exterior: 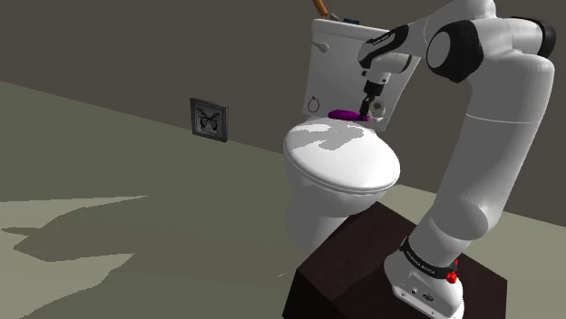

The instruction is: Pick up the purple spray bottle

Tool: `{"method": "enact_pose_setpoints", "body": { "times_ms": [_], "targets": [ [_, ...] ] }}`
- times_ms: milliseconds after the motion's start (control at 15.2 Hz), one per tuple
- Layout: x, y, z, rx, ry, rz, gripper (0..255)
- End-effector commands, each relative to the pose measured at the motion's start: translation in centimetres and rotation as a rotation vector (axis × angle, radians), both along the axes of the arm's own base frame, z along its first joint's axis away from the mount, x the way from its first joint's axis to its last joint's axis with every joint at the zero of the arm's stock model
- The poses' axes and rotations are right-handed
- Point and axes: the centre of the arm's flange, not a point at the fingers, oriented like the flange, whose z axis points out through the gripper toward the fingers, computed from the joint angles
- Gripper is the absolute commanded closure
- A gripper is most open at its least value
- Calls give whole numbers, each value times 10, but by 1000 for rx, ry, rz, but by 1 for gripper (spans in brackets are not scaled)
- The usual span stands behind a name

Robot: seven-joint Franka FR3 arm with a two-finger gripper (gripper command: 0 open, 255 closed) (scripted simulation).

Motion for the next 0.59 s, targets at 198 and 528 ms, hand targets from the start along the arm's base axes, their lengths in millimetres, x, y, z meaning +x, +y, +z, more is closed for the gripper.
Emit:
{"method": "enact_pose_setpoints", "body": {
  "times_ms": [198, 528],
  "targets": [
    [-1, 1, 26, 0, 0, 0, 255],
    [-1, 1, 43, 0, 0, 0, 255]
  ]
}}
